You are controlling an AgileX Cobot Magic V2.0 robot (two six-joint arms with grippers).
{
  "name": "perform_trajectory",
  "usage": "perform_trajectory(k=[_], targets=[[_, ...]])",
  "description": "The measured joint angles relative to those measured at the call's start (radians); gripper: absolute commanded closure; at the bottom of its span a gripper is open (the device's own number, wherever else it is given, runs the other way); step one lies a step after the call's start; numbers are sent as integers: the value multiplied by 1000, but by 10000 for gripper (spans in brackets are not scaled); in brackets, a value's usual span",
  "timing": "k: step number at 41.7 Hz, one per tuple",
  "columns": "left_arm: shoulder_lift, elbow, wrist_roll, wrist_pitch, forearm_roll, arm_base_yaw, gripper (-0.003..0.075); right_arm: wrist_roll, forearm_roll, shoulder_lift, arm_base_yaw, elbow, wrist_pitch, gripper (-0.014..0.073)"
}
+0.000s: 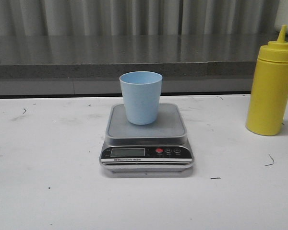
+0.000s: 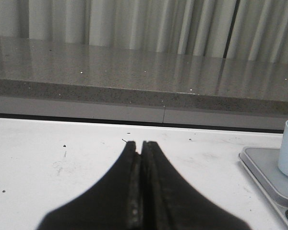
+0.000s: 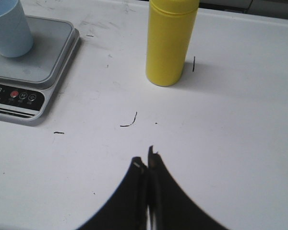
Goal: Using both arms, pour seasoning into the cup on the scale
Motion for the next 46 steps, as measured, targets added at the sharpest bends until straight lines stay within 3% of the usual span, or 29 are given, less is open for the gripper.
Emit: perform_trajectory(k=[46], targets=[[0, 0, 16, -7, -5, 26, 740, 0, 2, 0, 0, 0, 0, 712]])
